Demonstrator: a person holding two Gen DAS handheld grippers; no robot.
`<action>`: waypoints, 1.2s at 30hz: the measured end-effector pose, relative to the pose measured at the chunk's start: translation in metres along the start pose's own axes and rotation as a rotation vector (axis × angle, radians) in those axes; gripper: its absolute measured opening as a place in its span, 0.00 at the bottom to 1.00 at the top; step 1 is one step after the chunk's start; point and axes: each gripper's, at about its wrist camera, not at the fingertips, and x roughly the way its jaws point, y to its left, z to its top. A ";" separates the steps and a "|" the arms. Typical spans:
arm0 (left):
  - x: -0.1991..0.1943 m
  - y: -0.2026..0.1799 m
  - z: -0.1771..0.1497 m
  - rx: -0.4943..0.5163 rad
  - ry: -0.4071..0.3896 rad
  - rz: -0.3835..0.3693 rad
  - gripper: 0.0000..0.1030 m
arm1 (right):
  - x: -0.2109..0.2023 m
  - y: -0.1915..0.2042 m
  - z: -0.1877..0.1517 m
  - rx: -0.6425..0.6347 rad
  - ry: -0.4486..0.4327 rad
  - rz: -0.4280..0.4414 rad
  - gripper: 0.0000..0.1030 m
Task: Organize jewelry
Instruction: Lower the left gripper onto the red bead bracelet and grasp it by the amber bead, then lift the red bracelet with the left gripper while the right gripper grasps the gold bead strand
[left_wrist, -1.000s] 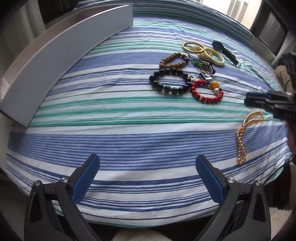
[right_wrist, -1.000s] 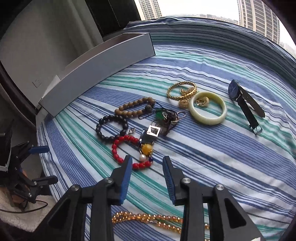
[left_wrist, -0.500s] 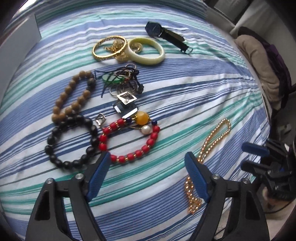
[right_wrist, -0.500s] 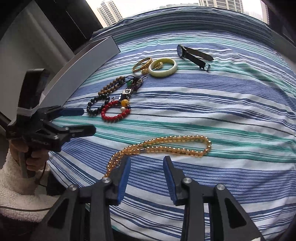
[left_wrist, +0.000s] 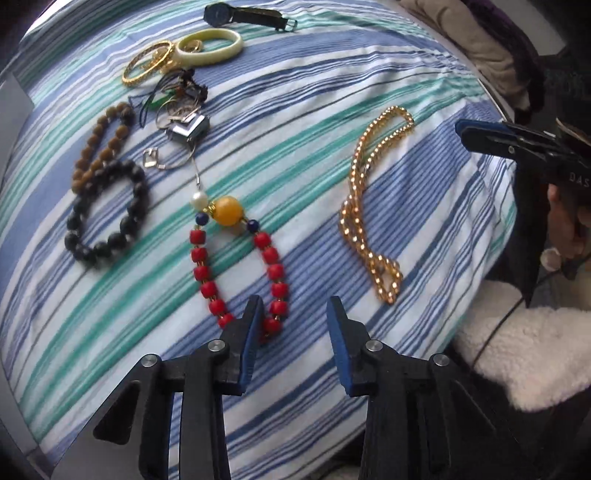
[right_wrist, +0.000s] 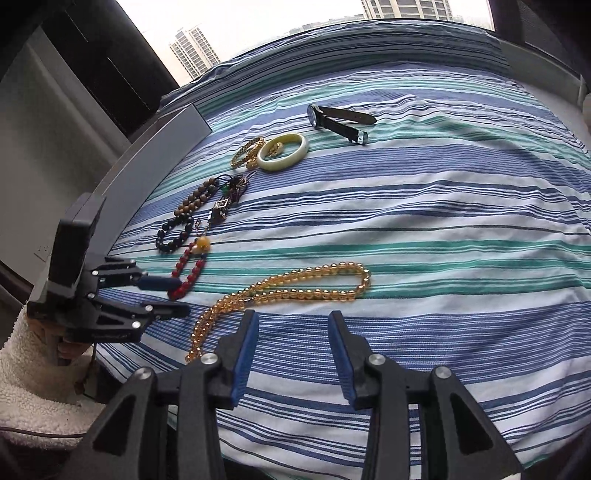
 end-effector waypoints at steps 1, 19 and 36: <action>-0.007 0.006 -0.004 -0.033 -0.014 -0.002 0.37 | -0.001 0.000 0.000 0.000 -0.003 -0.004 0.38; 0.019 0.013 0.043 -0.314 -0.113 0.229 0.52 | -0.004 0.018 0.001 -0.047 -0.029 -0.007 0.38; -0.019 0.006 -0.016 -0.218 -0.200 0.074 0.06 | 0.002 0.002 0.001 -0.022 0.031 -0.098 0.38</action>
